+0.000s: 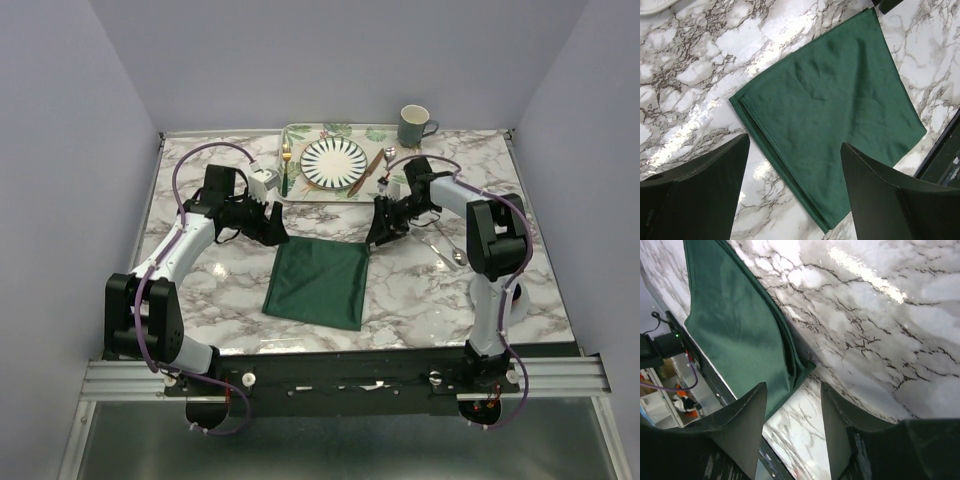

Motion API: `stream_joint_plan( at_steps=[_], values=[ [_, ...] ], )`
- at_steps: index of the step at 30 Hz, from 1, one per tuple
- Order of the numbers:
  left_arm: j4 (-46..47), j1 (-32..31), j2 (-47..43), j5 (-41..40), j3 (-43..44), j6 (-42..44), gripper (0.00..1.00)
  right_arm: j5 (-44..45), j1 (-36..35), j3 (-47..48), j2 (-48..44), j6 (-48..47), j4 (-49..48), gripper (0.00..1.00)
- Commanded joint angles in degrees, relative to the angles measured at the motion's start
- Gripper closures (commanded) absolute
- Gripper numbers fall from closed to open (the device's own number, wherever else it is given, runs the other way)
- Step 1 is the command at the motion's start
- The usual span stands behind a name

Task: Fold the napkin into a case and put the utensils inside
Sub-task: Fold the 2/3-rectangle-folded napkin at the center of the board.

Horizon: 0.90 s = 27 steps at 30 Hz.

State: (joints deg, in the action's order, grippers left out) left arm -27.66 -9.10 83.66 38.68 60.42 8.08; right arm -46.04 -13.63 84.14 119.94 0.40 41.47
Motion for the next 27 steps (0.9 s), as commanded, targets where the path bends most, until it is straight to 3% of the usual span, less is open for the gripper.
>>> stream_joint_plan(
  at_steps=[1,7,16,21,24,27],
  values=[
    [-1.7,0.1,-1.3,1.0,-0.7,0.2,0.14,-3.6,0.2,0.4,3.3,2.7,-1.9,0.46],
    [-1.8,0.1,-1.7,1.1,-1.8,0.7,0.11,-3.9,0.1,2.1,5.4,4.3,-2.3,0.42],
    [-2.3,0.1,-0.9,0.8,-1.4,1.6,0.11,-4.7,0.1,3.4,8.5,5.4,-1.5,0.55],
    [-2.4,0.1,-0.8,0.7,-1.6,2.0,0.11,-6.3,0.0,4.4,7.9,3.7,-0.1,0.66],
    [-2.1,0.1,-0.8,0.7,-2.2,2.0,0.11,-7.1,0.0,4.4,6.5,3.0,-0.1,0.85],
    [-1.5,0.1,-1.0,0.7,-2.6,1.5,0.11,-7.3,-0.3,4.2,5.1,1.6,0.0,0.93]
  ],
)
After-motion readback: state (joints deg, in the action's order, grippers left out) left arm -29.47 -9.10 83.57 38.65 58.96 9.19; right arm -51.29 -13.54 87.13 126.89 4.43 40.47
